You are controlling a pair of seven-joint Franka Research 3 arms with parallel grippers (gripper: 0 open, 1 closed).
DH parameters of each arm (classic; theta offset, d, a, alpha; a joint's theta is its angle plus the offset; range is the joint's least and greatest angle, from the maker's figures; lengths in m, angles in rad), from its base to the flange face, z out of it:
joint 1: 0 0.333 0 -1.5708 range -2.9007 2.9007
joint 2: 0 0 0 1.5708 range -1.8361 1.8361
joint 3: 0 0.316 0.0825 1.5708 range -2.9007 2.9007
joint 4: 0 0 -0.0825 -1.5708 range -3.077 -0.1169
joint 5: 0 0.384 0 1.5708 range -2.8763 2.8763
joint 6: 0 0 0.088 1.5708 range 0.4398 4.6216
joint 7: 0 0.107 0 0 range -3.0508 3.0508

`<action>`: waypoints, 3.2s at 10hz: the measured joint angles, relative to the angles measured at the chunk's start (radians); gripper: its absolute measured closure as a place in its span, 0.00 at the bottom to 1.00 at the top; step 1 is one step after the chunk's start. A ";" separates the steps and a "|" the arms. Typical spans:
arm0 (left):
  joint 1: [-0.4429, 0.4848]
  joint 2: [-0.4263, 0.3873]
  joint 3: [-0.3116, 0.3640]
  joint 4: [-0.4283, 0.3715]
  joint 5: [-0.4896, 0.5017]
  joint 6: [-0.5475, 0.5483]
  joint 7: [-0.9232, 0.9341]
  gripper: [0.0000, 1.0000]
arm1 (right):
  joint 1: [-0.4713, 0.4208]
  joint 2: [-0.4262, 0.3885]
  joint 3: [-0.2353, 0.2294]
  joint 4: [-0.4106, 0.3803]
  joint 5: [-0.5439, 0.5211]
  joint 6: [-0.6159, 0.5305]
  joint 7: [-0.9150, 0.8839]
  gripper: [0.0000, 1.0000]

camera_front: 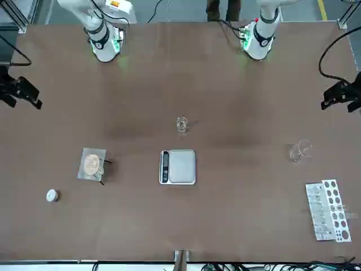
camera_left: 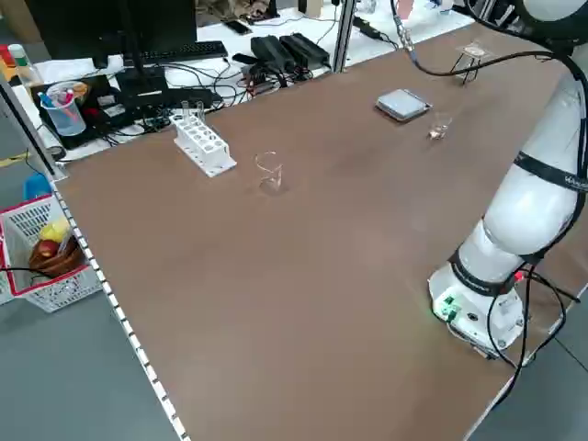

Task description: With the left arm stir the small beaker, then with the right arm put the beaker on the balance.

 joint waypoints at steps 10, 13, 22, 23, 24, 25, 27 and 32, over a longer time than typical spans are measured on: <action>-0.102 0.163 -0.069 -0.019 -0.202 0.195 -0.205 0.01 | 0.008 0.001 0.001 0.000 0.000 0.002 0.000 0.00; -0.245 0.171 -0.094 -0.154 -0.210 0.360 -0.315 0.02 | 0.008 0.002 0.001 -0.001 -0.002 0.001 0.000 0.00; -0.252 0.124 -0.386 -0.707 -0.515 1.114 -0.330 0.18 | 0.018 0.006 0.002 -0.043 -0.003 0.092 0.000 0.00; -0.251 0.107 -0.422 -0.770 -0.553 1.200 -0.332 0.19 | 0.018 0.008 0.002 -0.061 -0.003 0.119 0.000 0.00; -0.250 0.094 -0.462 -0.828 -0.597 1.289 -0.334 0.20 | 0.018 0.009 0.001 -0.069 -0.003 0.130 0.000 0.00; -0.251 0.086 -0.506 -0.875 -0.639 1.364 -0.336 0.20 | 0.018 0.008 0.001 -0.071 -0.003 0.132 0.000 0.00; -0.252 0.080 -0.571 -0.933 -0.701 1.464 -0.341 0.22 | 0.018 0.008 0.001 -0.071 -0.003 0.132 0.000 0.00; -0.275 0.126 -0.606 -0.973 -0.740 1.572 -0.343 0.35 | 0.018 0.008 0.001 -0.071 -0.003 0.136 0.000 0.00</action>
